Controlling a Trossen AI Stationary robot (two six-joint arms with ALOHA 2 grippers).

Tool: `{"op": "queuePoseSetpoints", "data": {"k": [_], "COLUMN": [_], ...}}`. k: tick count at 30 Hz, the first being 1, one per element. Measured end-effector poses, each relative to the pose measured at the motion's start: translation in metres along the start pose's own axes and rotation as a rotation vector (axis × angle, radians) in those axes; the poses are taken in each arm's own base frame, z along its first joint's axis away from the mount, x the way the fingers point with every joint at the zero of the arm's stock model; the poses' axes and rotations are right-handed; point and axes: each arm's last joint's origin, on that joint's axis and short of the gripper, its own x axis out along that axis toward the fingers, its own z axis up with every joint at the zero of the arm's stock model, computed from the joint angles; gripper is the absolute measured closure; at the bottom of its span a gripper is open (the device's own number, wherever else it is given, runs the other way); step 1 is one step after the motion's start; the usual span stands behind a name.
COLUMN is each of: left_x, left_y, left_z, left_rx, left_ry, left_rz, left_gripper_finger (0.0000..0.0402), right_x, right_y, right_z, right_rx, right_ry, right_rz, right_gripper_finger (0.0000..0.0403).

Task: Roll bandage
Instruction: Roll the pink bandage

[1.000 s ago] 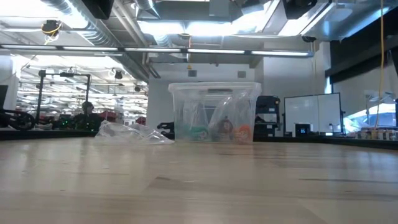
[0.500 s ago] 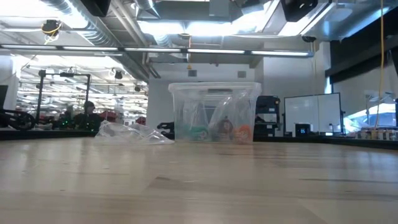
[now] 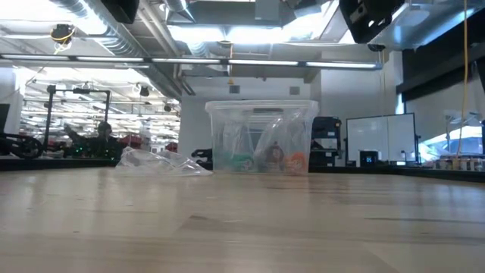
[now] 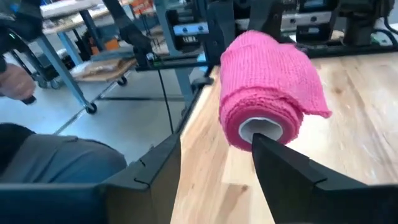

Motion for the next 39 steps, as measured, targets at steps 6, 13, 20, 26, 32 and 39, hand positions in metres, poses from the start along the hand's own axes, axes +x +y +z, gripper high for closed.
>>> {"op": "queuePoseSetpoints", "data": {"k": [6,13,20,26,32,39], "left_x": [0.001,0.006,0.007,0.006,0.006,-0.009], "left_y": [0.001,0.006,0.006,0.005,0.005,0.001], "left_z": [0.001,0.001,0.003,0.002,0.001,0.012], "left_rx": [-0.007,-0.007,-0.017,-0.012,-0.059,-0.074], "left_ry": [-0.005,0.0,-0.01,-0.002,0.011,0.037], "left_rz": [0.003,-0.004,-0.02,-0.032,-0.038,-0.055], "left_gripper_finger": [0.0384,0.0384,0.0384,0.0384,0.0384,0.0363], "right_x": [-0.003,0.004,0.014,0.016,0.016,0.01], "right_y": [0.0,-0.005,-0.003,-0.003,-0.002,0.001], "right_z": [0.005,0.0,0.0,0.001,0.002,0.006], "right_rx": [0.003,-0.053,-0.161,-0.192,-0.214,-0.275], "right_ry": [-0.022,-0.052,-0.062,-0.064,-0.072,-0.049], "right_rz": [-0.015,-0.094,-0.147,-0.152,-0.134,-0.188], "right_gripper_finger": [0.0203,0.0203,0.0205,0.0263,0.0377,0.0374]}}
